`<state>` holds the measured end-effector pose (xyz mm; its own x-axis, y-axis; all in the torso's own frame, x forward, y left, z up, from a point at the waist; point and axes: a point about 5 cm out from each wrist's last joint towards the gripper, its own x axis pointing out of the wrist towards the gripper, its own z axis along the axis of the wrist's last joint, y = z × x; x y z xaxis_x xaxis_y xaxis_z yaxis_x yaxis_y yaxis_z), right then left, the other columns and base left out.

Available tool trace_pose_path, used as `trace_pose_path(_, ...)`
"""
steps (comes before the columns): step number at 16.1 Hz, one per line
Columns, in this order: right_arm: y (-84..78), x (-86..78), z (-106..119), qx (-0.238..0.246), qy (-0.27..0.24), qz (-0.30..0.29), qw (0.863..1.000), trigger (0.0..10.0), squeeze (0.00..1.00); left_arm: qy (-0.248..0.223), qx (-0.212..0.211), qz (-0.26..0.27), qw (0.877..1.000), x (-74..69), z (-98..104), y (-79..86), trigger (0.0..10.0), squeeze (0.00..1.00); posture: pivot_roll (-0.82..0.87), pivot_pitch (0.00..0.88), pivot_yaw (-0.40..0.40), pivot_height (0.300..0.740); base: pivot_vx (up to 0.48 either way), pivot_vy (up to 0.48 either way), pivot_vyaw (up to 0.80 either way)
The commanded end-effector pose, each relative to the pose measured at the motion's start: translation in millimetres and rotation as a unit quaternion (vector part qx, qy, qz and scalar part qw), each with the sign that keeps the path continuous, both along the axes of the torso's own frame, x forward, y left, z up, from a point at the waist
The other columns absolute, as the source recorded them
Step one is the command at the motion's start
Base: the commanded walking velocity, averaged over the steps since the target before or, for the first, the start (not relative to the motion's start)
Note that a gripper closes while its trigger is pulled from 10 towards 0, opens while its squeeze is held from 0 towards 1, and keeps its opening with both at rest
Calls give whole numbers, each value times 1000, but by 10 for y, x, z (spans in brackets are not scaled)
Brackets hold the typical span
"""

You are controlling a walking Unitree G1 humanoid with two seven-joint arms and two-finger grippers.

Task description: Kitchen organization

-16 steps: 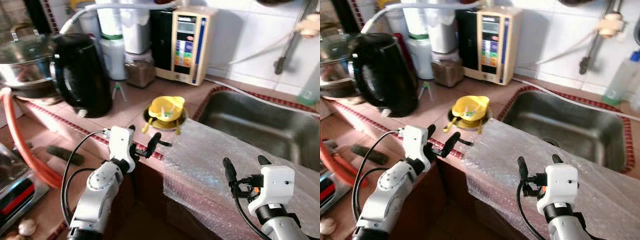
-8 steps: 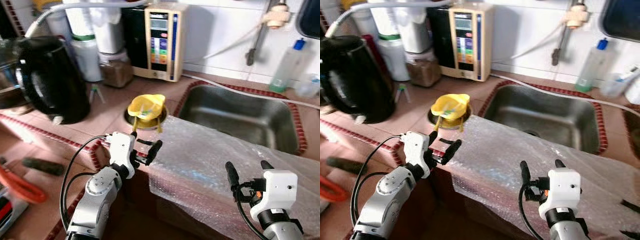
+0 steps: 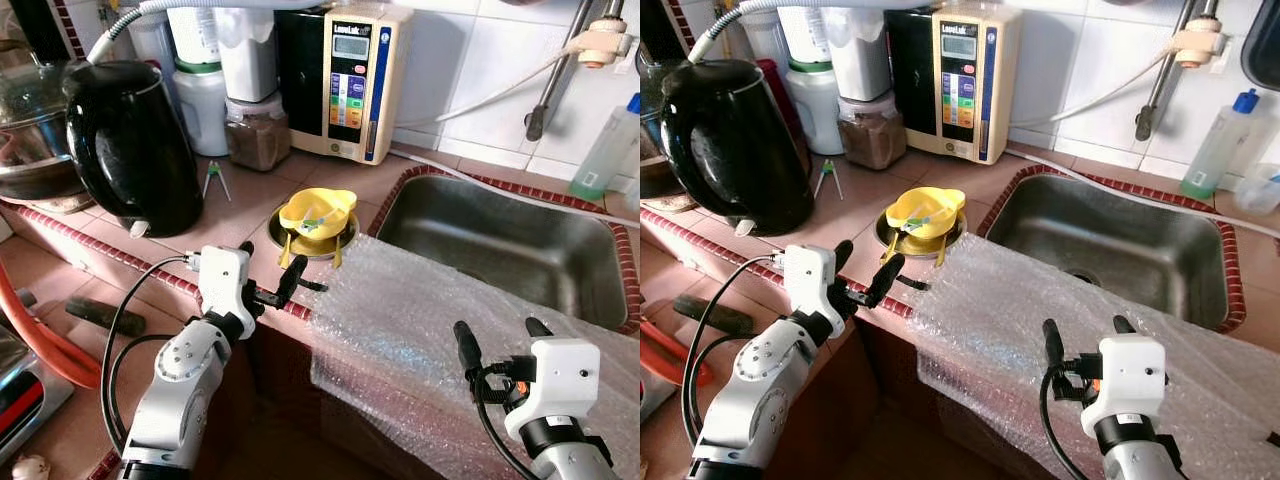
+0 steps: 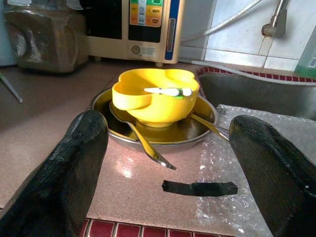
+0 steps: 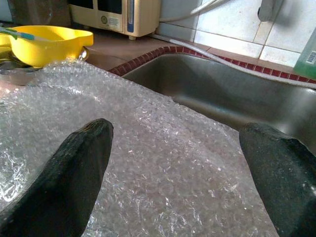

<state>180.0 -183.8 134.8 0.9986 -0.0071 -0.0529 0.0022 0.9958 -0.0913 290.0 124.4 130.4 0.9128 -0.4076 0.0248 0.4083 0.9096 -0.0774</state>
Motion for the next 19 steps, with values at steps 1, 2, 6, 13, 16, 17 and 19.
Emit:
trace_pose_path(1,1,-3,46,-4,-6,3,1000,10000,0,-2,-3,9,1000,8,40,21,10000,0,-55,0,24,740,0,0,0)
trace_pose_path(2,0,-5,50,-5,-7,3,1000,10000,0,-5,-10,7,1000,9,79,21,10000,0,-55,0,24,740,0,0,0)
trace_pose_path(6,-7,-60,69,-9,-8,3,1000,10000,0,-9,-12,-6,1000,-96,148,31,10000,0,-52,0,26,740,0,0,0)
trace_pose_path(13,-11,-115,72,-14,-4,7,1000,10000,0,2,-3,-26,1000,-140,97,44,10000,0,-53,0,29,740,0,0,0)
trace_pose_path(16,8,-122,52,-9,-1,6,1000,10000,0,5,-2,-32,999,-142,89,33,10000,0,-52,0,32,740,0,0,0)
trace_pose_path(17,11,-122,47,-9,-1,6,1000,10000,0,6,-2,-33,999,-140,88,32,10000,0,-52,0,33,740,0,0,0)
trace_pose_path(19,8,-119,39,-8,0,6,1000,10000,0,7,0,-36,999,-138,82,24,10000,0,-51,0,33,740,120,0,0)
